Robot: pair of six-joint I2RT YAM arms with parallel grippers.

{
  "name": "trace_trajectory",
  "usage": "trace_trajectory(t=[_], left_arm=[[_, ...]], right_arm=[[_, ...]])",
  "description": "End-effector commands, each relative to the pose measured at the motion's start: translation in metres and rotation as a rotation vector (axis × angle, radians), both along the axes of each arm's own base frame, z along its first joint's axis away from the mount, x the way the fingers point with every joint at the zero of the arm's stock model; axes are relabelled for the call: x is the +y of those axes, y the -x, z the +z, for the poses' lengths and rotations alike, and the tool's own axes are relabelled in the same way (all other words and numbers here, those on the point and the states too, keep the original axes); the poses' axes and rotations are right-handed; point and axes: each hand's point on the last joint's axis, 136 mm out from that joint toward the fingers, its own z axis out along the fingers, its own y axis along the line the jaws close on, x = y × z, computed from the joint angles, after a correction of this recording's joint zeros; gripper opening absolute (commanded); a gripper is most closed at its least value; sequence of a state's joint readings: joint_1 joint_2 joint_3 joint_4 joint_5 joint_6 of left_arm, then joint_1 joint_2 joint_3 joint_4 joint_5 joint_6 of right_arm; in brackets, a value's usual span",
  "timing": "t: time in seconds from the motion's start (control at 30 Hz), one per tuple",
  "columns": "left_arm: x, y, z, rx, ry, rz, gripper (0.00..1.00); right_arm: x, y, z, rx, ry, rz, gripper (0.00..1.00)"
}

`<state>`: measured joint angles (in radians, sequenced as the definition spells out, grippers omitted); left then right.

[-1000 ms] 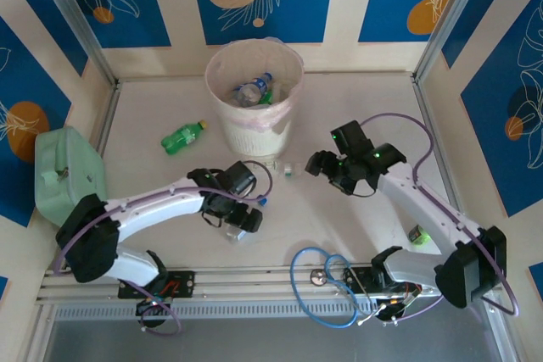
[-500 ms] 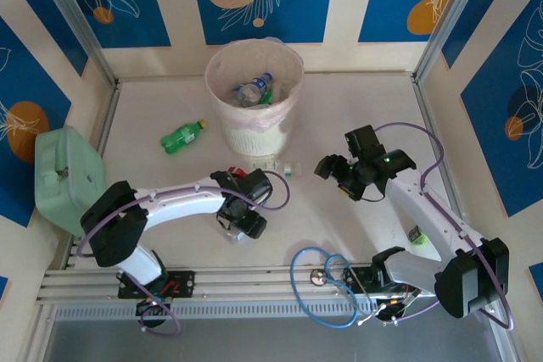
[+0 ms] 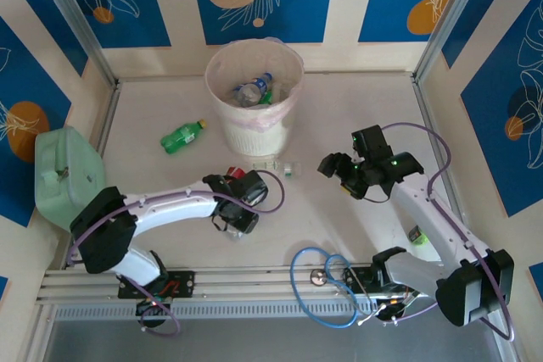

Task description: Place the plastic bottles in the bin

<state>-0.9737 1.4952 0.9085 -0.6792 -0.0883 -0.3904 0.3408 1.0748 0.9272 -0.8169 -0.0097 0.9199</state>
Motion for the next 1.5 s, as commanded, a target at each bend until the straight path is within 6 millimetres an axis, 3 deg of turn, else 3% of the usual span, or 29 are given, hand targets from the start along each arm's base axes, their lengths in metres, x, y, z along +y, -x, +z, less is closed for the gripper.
trace_trajectory(t=[0.0, 0.3, 0.43, 0.63, 0.8, 0.97, 1.1, 1.47], left_arm=[[-0.005, -0.006, 0.018, -0.055, 0.041, -0.011, 0.47], [-0.022, -0.009, 0.085, -0.181, 0.256, -0.074, 0.45], [-0.025, -0.006, 0.114, -0.222, 0.336, -0.093, 0.46], [-0.029, -0.001, 0.139, -0.239, 0.415, -0.112, 0.47], [-0.032, 0.001, 0.150, -0.240, 0.454, -0.119, 0.47], [-0.032, 0.004, 0.158, -0.247, 0.480, -0.124, 0.47], [-0.030, 0.004, 0.159, -0.249, 0.480, -0.121, 0.47], [-0.029, 0.007, 0.161, -0.246, 0.492, -0.124, 0.47]], right_arm=[[0.012, 0.000, 0.015, -0.051, -0.071, 0.061, 0.78], [0.075, 0.007, 0.064, -0.166, -0.324, 0.322, 0.78], [0.099, 0.011, 0.073, -0.175, -0.354, 0.396, 0.79], [0.130, 0.011, 0.083, -0.187, -0.370, 0.481, 0.78], [0.149, 0.012, 0.085, -0.188, -0.366, 0.528, 0.77], [0.159, 0.007, 0.081, -0.175, -0.368, 0.538, 0.66], [0.167, 0.008, 0.083, -0.177, -0.366, 0.561, 0.65], [0.169, 0.007, 0.074, -0.163, -0.346, 0.557, 0.54]])
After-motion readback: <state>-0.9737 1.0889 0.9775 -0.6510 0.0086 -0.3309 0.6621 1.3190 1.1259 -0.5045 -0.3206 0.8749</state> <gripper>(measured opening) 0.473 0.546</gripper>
